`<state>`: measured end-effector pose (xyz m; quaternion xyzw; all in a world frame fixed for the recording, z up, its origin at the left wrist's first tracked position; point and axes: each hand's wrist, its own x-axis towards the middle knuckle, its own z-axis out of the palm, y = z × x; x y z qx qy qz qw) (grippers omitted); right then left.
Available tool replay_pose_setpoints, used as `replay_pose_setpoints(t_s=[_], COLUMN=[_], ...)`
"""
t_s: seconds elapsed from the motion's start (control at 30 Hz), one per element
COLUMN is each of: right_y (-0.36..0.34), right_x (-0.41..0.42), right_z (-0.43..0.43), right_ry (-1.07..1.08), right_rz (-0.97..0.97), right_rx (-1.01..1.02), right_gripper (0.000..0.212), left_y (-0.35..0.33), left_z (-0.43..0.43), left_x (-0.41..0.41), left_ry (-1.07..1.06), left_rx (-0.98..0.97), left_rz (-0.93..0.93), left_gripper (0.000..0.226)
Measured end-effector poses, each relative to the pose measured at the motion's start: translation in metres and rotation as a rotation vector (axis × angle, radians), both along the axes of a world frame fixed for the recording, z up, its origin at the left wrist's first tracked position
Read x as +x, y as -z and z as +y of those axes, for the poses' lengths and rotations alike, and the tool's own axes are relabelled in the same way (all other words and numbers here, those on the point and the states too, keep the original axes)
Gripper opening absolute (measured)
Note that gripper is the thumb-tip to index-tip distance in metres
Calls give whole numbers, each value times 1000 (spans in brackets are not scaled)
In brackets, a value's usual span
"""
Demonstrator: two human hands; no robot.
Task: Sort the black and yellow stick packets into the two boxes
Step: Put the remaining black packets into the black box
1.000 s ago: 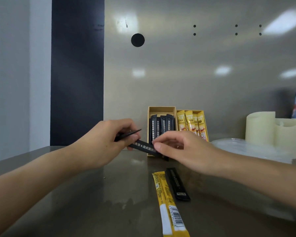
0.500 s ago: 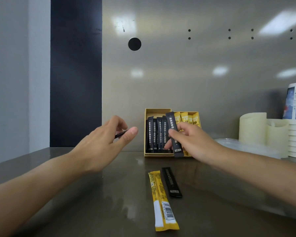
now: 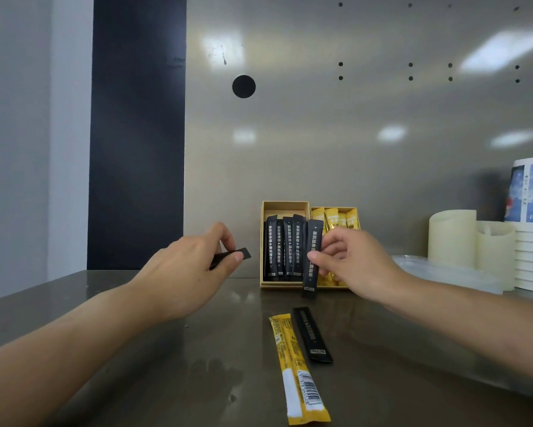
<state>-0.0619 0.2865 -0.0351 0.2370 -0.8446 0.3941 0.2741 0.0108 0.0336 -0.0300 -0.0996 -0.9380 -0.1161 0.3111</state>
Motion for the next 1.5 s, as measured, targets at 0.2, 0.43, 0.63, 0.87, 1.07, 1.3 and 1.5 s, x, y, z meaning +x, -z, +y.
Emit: replay_pose_setpoints(t_s=[0.2, 0.43, 0.63, 0.87, 1.07, 1.3, 1.5], right_y=[-26, -33, -21, -16, -13, -8, -4], right_x=[-8, -28, -41, -46, -48, -34, -30], right_z=[-24, -51, -51, -53, -50, -50, -58], right_ry=[20, 66, 147, 140, 173, 100, 126], right_rz=[38, 24, 96, 141, 232, 443, 413], right_rx=[13, 65, 108, 165, 196, 479, 440], right_gripper=[11, 20, 32, 28, 29, 48, 43], left_y=[4, 4, 6, 5, 5, 4, 5], left_z=[0, -3, 0, 0, 1, 1, 2], left_x=[-5, -4, -4, -2, -3, -3, -2], left_ry=[-4, -14, -6, -15, -11, -17, -16], left_rx=[-52, -87, -112, -109, -115, -111, -116], left_rz=[-30, -38, -64, -83, -102, -104, -107], left_gripper=[19, 21, 21, 21, 20, 20, 22])
